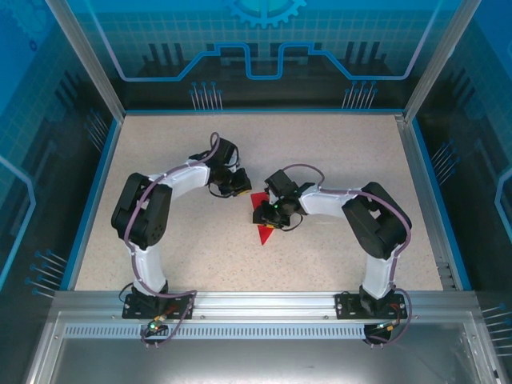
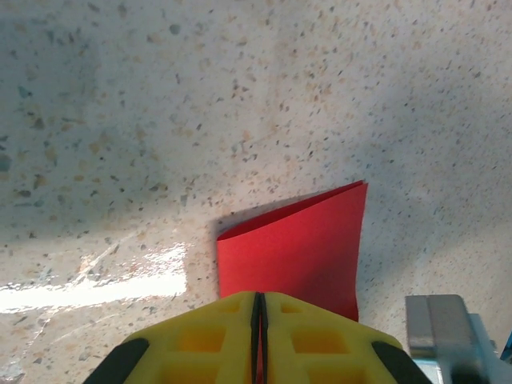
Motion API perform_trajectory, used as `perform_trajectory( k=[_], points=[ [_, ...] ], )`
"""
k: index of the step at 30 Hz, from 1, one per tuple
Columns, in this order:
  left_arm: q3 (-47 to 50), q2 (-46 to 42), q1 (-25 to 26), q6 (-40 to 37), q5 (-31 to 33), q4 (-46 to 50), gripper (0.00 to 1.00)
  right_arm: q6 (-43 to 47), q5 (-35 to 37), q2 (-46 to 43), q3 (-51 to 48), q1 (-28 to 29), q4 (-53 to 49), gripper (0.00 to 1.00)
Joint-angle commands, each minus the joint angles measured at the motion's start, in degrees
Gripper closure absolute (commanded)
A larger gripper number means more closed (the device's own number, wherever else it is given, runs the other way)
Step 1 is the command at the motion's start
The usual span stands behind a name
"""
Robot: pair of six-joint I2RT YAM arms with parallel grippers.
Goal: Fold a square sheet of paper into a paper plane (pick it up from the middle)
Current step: Third fold the triangle at the center of the table.
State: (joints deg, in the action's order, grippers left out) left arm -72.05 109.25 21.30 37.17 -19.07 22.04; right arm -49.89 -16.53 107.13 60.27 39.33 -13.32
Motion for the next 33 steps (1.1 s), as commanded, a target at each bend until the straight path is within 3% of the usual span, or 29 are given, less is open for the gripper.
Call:
perform_trajectory(
  k=[1,7,12,33],
  points=[
    [1.6,-1.7,-0.2,-0.3,-0.3,0.6,0.88,0.5,1.3,1.6,-3.1,-0.4,-0.9,0.60],
    [2.5,-1.8,-0.1,0.2,-1.4,-0.1,0.88,0.4,0.7,0.8,-4.8,-1.0,1.0,0.59],
    [3.4,-2.5,-0.1,0.4,-2.2,-0.7,0.88,0.0,0.0,1.0,-5.2,-1.5,1.2,0.68],
    [7.1,-4.9,1.0,0.1,-6.2,-1.3,0.88,0.5,-0.1,0.6,-5.6,-1.5,0.8,0.81]
  ],
)
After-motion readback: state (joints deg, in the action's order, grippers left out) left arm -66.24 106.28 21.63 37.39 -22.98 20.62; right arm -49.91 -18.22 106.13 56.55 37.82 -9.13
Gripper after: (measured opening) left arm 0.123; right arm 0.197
